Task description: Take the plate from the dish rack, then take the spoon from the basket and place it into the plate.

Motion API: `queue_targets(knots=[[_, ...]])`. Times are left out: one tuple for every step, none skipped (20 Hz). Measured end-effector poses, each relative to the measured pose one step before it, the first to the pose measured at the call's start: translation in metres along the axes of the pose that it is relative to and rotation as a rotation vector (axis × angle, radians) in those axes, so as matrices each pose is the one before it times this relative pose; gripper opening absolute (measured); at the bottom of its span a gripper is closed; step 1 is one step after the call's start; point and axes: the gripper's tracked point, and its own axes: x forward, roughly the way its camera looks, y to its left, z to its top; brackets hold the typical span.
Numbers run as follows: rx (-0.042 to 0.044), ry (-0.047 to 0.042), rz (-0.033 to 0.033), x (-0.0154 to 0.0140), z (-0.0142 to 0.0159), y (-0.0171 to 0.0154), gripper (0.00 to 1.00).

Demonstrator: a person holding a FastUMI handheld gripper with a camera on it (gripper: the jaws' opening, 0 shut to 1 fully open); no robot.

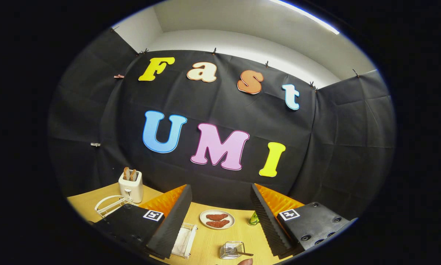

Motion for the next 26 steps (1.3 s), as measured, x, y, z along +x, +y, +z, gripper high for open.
queue_targets(knots=[[-0.00188, -0.00557, -0.00148, -0.00035, 0.0012, 0.00061, 0.97], [-0.00214, -0.0023, -0.00299, 0.00071, 0.00068, -0.00047, 0.97], [-0.00107, 0.00105, 0.0003, -0.00046, -0.00068, -0.00005, 0.97], [0.00033, 0.00283, -0.0013, -0.00005, -0.00038, 0.00082, 0.97], [0.0031, 0.00321, 0.00005, -0.00056, -0.00084, 0.00121, 0.97], [0.00585, 0.00658, 0.0031, 0.00078, -0.00143, 0.00318, 0.97], [0.01243, 0.01117, 0.01544, 0.00146, -0.00269, 0.00559, 0.97], [0.01734, 0.0244, 0.02735, 0.00136, -0.00405, 0.01026, 0.97], [0.01543, 0.03322, 0.02664, 0.00262, -0.00748, 0.00981, 0.97], [0.01884, 0.04986, 0.02748, 0.00369, -0.01002, 0.00963, 0.97], [0.02073, 0.06193, 0.02517, 0.00647, -0.01366, 0.01039, 0.97], [0.02404, 0.06884, 0.02073, 0.00676, -0.01299, 0.01026, 0.97], [0.02678, 0.06955, 0.01353, 0.00903, -0.01379, 0.00901, 0.97], [0.02646, 0.06271, 0.01424, 0.00964, -0.0129, 0.00974, 0.98], [0.0226, 0.04919, 0.01283, 0.01059, -0.01068, 0.00965, 0.98], [0.01985, 0.04425, 0.00324, 0.01496, -0.00768, 0.0065, 0.98], [0.01587, 0.0479, -0.00049, 0.01668, -0.01164, 0.00633, 0.98], [0.01326, 0.05505, -0.00582, 0.01713, -0.01267, 0.00501, 0.98], [0.00957, 0.05573, -0.00994, 0.02014, -0.01389, 0.00373, 0.98], [0.00176, 0.06588, -0.02012, 0.01764, -0.01477, 0.00306, 0.98], [0.00593, 0.05327, -0.01772, 0.01554, -0.01199, 0.00172, 0.98], [0.01548, 0.03555, -0.0162, 0.01502, -0.00842, 0.00141, 0.98], [0.01674, 0.04485, -0.0195, 0.0148, -0.011, 0.00297, 0.98], [0.01307, 0.03597, -0.02367, 0.01362, -0.00953, 0.00228, 0.98], [0.00145, 0.03107, -0.02484, 0.01458, -0.00851, -0.0001, 0.96], [-0.00548, 0.02807, -0.02763, 0.01473, -0.00581, -0.00185, 0.95]])
